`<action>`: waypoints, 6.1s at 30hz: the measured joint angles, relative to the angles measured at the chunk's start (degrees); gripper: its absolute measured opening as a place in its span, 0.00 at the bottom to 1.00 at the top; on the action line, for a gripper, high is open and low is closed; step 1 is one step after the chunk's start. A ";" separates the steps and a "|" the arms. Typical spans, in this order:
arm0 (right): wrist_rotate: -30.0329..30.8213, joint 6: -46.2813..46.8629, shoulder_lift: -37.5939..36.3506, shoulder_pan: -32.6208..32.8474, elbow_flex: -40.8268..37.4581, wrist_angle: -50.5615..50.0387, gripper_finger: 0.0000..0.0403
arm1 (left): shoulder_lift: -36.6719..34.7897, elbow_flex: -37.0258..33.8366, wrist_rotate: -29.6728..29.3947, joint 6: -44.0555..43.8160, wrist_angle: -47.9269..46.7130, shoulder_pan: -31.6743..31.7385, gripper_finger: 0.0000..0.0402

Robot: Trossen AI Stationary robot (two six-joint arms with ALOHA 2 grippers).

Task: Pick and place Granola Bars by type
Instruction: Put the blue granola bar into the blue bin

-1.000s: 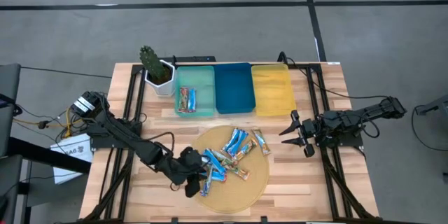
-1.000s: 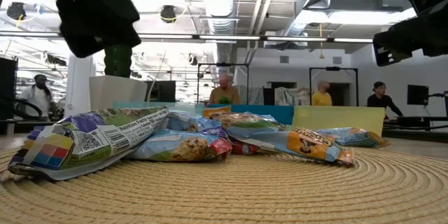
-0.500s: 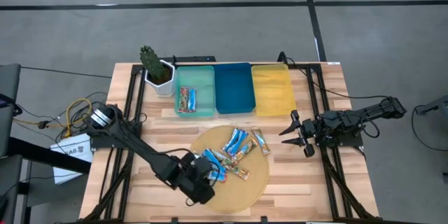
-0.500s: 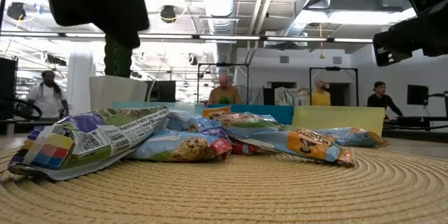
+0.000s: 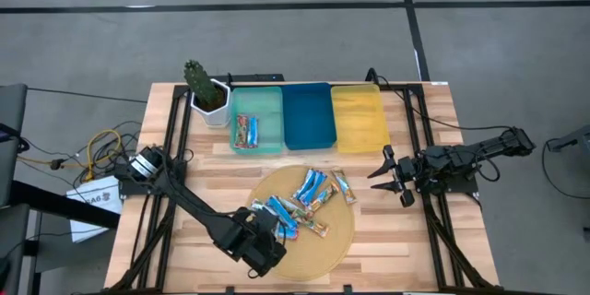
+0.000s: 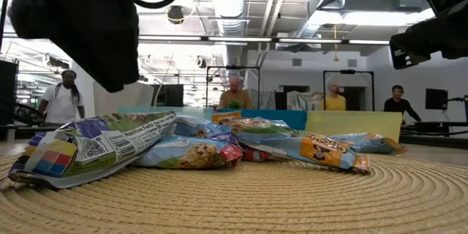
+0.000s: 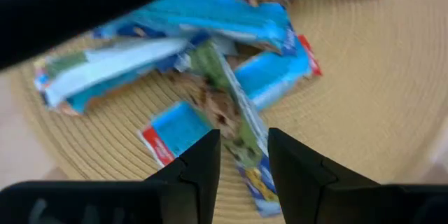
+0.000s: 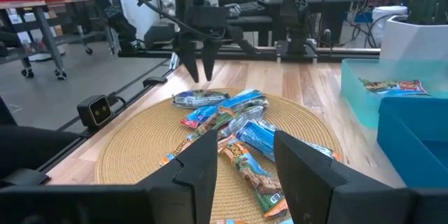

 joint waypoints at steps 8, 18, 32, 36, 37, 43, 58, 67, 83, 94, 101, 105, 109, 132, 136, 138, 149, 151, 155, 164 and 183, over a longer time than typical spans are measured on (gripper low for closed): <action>0.00 0.00 0.00 0.00 0.01 0.00 0.33 | -0.02 0.00 -0.40 4.08 0.08 0.40 0.28; 0.00 0.00 0.00 -0.02 0.01 0.00 0.33 | 0.34 -0.02 2.23 2.43 -0.11 1.28 0.37; 0.00 0.00 -0.02 -0.02 0.01 0.00 0.33 | 3.46 -0.07 4.84 -0.50 1.50 1.70 0.40; 0.00 0.00 0.00 -0.01 0.01 0.00 0.33 | 4.23 -0.01 5.55 -0.62 2.36 1.96 0.38; 0.00 0.00 0.00 -0.02 0.00 0.00 0.33 | 4.47 -0.06 5.57 -0.58 2.38 1.97 0.37; 0.00 0.00 0.00 -0.01 0.01 0.00 0.33 | 5.66 -0.04 6.18 0.22 4.99 1.99 0.34; 0.00 0.00 0.00 0.00 0.01 0.00 0.33 | 5.95 -0.05 7.10 2.74 6.44 1.99 0.03; 0.00 0.00 0.00 0.00 0.01 0.00 0.33 | 5.95 -0.07 7.10 4.86 7.28 1.92 0.03; 0.00 0.00 0.00 -0.02 0.00 0.00 0.33 | 5.89 4.65 -1.58 15.60 15.42 1.86 0.01; 0.00 0.00 0.00 -0.01 0.00 -0.01 0.33 | 5.84 11.62 -22.46 29.45 18.94 2.01 0.01; 0.00 0.00 0.00 -0.02 -0.01 0.00 0.33 | 5.82 14.77 -31.88 36.45 22.46 2.11 0.01; 0.00 0.00 0.00 0.00 0.01 0.00 0.33 | 5.81 14.80 -32.35 36.86 22.75 2.54 0.01; 0.00 0.00 0.00 -0.02 0.01 -0.02 0.33 | 5.81 14.80 -32.42 36.90 22.71 3.49 0.01; -0.01 0.00 0.00 -0.02 0.00 0.00 0.33 | 5.81 14.80 -35.04 58.35 22.25 21.91 0.00; -0.01 0.00 0.00 -0.02 0.00 0.00 0.33 | 5.82 14.80 -34.89 62.87 22.24 25.18 0.00; 0.00 0.00 0.00 -0.02 0.01 -0.01 0.33 | 5.81 14.78 -34.65 64.16 22.14 26.90 0.00; -0.01 0.00 -0.01 -0.02 -0.01 -0.01 0.33 | 5.81 14.78 -27.38 61.29 15.36 37.62 0.00; 0.00 0.00 0.00 -0.01 0.00 -0.01 0.33 | 5.81 14.75 -26.91 59.99 13.28 39.60 0.00; 0.00 0.00 0.00 -0.02 0.01 -0.02 0.33 | 5.81 14.75 -26.93 57.27 9.36 43.36 0.00; 0.00 0.00 0.00 0.00 0.01 0.00 0.33 | 6.05 14.73 -16.94 52.22 5.88 49.24 0.00; 0.00 0.00 -0.02 -0.01 0.00 -0.02 0.33 | 7.15 9.31 -4.77 48.55 8.65 51.25 0.01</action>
